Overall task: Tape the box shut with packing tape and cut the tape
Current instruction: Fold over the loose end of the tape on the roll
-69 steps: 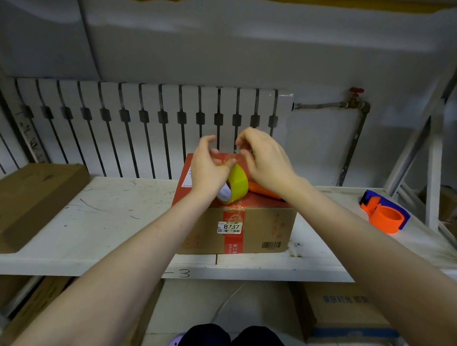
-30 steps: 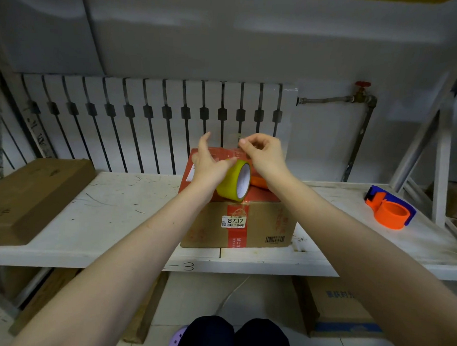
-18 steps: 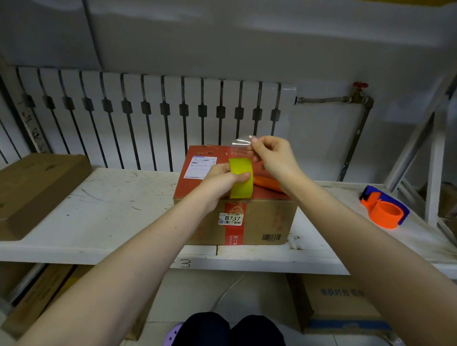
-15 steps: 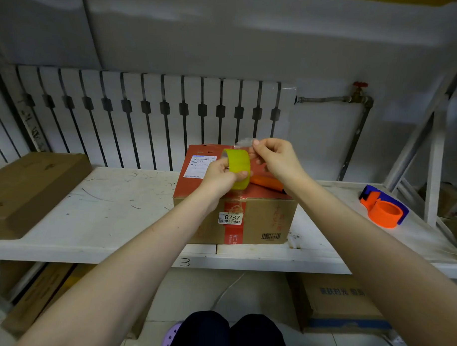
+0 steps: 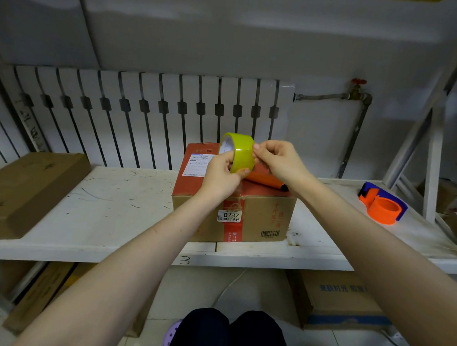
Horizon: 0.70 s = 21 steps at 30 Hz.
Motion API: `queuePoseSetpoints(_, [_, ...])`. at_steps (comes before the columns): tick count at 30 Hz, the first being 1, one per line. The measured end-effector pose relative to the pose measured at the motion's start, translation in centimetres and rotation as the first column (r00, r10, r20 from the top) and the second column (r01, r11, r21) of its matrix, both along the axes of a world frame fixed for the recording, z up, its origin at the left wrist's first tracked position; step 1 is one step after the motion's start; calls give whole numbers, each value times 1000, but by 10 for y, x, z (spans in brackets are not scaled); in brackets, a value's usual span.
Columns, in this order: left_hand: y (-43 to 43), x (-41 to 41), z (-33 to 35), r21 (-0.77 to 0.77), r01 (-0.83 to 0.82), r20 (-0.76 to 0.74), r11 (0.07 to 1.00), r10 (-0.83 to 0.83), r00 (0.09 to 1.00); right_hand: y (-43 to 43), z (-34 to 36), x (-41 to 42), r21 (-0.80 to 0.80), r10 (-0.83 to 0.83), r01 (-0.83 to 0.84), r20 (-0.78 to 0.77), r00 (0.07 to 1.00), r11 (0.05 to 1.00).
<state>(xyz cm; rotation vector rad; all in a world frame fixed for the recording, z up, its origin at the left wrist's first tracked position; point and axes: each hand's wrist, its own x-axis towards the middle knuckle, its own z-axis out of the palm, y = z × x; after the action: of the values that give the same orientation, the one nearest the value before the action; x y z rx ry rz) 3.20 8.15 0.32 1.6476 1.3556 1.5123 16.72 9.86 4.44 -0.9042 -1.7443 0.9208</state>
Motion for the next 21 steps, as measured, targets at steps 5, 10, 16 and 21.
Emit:
queuePoseSetpoints(5, [0,1,1,13,-9,-16,1000,9,1000,7,-3,-2,64,-69,69,-6,998,996])
queuePoseSetpoints(10, [0,1,0,5,-11,-16,1000,11,1000,9,-8,-2,111,-55,56,-10,998,992])
queuePoseSetpoints(16, [0,1,0,2,-23,-22,1000,23,1000,9,-9,-4,105,-40,41,-8,999,994])
queuePoseSetpoints(21, [1,2,-4,12,-52,-34,999,52,998,5,-6,-8,86,-127,126,6,992,988])
